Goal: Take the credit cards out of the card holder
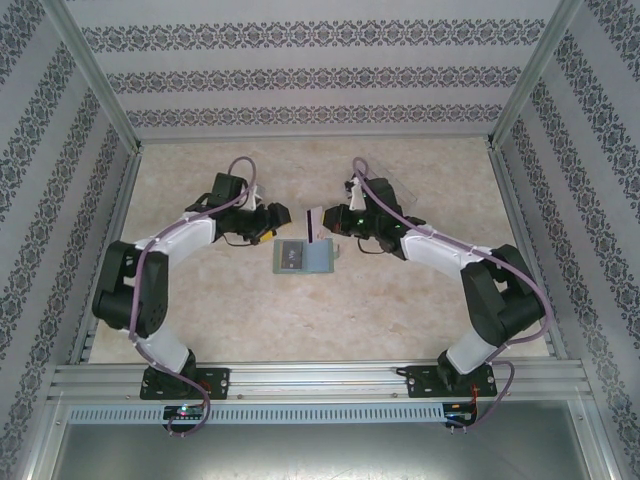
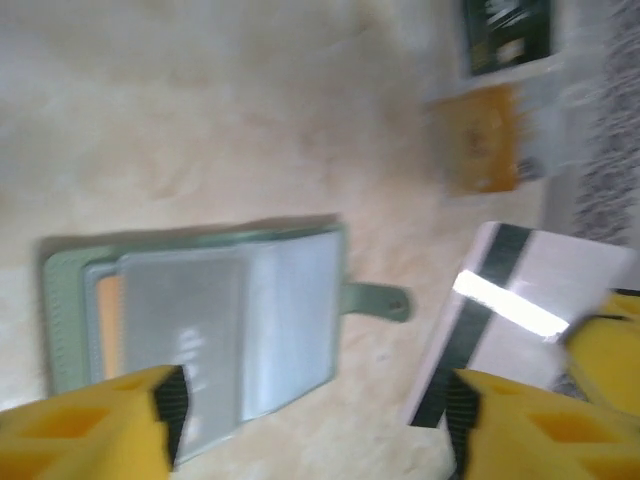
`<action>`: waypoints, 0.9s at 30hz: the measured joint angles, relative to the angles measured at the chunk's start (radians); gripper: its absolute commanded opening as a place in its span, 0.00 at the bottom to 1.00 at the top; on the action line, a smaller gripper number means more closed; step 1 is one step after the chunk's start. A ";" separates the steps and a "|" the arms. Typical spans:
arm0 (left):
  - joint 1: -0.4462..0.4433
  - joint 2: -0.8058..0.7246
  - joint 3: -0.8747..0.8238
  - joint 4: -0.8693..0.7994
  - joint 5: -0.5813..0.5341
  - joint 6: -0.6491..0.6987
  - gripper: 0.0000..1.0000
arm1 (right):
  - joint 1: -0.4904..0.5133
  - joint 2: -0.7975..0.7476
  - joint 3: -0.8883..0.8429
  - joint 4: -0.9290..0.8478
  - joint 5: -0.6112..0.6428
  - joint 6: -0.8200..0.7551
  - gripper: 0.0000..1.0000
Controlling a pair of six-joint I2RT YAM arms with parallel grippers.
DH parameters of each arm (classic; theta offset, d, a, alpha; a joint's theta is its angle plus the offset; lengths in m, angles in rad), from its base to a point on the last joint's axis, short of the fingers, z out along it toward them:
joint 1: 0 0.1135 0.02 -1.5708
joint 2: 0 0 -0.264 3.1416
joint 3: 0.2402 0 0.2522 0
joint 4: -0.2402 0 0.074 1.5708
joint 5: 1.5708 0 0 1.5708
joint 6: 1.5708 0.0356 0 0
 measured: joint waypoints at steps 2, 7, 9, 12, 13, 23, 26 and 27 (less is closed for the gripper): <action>0.007 -0.028 -0.006 0.051 0.041 -0.023 0.85 | -0.024 -0.005 -0.006 0.042 -0.047 0.009 0.00; 0.005 -0.034 -0.024 0.215 0.165 -0.105 0.85 | -0.060 -0.005 -0.015 0.161 -0.173 0.088 0.00; 0.004 -0.025 -0.024 0.264 0.202 -0.135 0.83 | -0.065 -0.005 -0.015 0.212 -0.212 0.126 0.00; -0.002 -0.011 -0.024 0.334 0.245 -0.177 0.74 | -0.068 -0.005 -0.015 0.278 -0.260 0.184 0.00; -0.007 -0.002 -0.023 0.365 0.261 -0.195 0.69 | -0.069 -0.005 -0.015 0.298 -0.274 0.204 0.00; -0.023 0.044 -0.023 0.601 0.328 -0.356 0.17 | -0.090 0.044 -0.015 0.454 -0.333 0.375 0.00; -0.023 0.044 -0.023 0.624 0.335 -0.375 0.05 | -0.099 0.052 -0.015 0.460 -0.333 0.400 0.00; -0.023 0.042 -0.023 0.634 0.337 -0.378 0.03 | -0.101 0.055 -0.015 0.460 -0.333 0.404 0.00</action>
